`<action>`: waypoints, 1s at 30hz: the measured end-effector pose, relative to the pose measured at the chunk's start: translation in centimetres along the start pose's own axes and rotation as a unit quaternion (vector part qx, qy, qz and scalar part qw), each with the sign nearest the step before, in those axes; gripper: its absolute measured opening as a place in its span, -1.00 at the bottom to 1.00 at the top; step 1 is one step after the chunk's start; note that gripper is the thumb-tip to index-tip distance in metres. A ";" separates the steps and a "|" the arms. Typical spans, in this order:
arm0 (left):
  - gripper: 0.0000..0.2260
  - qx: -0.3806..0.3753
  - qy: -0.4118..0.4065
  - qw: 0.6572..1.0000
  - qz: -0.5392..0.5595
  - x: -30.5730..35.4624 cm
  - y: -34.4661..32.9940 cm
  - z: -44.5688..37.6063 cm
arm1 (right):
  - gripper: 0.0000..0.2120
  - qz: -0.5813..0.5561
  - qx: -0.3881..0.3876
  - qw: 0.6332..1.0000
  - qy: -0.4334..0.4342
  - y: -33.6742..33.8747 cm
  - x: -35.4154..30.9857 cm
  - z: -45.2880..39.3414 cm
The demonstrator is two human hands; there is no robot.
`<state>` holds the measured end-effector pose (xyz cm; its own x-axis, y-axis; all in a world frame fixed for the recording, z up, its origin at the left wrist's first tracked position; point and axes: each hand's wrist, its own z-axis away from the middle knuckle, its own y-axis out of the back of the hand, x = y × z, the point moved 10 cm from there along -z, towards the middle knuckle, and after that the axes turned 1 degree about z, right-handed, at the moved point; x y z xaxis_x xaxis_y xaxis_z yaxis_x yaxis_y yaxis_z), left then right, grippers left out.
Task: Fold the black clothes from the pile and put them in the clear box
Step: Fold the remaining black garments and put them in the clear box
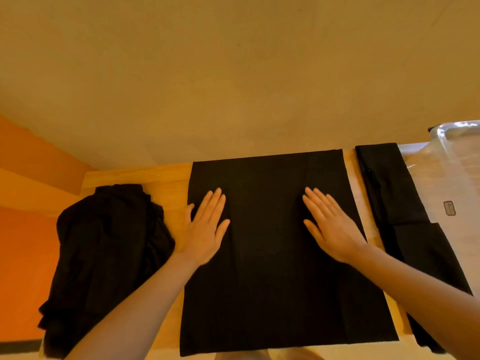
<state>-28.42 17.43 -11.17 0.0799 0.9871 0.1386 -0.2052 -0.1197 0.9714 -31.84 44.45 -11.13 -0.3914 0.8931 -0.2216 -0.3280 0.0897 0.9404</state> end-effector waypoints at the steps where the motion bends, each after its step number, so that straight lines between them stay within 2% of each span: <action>1: -0.45 0.003 -0.006 1.000 -0.001 0.7 -0.6 1.7 | -0.39 0.001 -0.007 1.000 0.009 -0.7 -0.8 1.6; 6: -0.49 0.007 -0.022 0.999 0.028 3.9 -2.9 10.5 | -0.44 0.004 0.016 1.000 0.015 -2.9 -2.8 9.7; 11: -0.50 -0.017 0.029 0.998 0.045 2.8 -5.4 16.5 | -0.45 0.017 0.012 0.999 -0.026 -5.7 -0.4 15.4; 21: -0.32 -0.016 0.057 0.998 0.005 1.9 -4.2 12.5 | -0.34 0.021 0.031 0.999 -0.021 -4.8 1.0 11.8; 26: -0.37 -0.003 0.023 1.000 0.018 3.8 -5.0 15.1 | -0.30 -0.009 0.025 0.999 0.026 -5.4 0.0 14.7; 30: -0.45 -0.020 0.016 0.999 0.040 4.0 -6.5 19.3 | -0.40 -0.006 0.020 0.999 0.042 -6.9 0.6 18.9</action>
<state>-7.97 20.07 -13.24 0.0303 0.9775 0.2088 -0.2477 -0.1950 0.9490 -13.55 52.68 -12.89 -0.4600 0.8515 -0.2516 -0.2989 0.1184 0.9469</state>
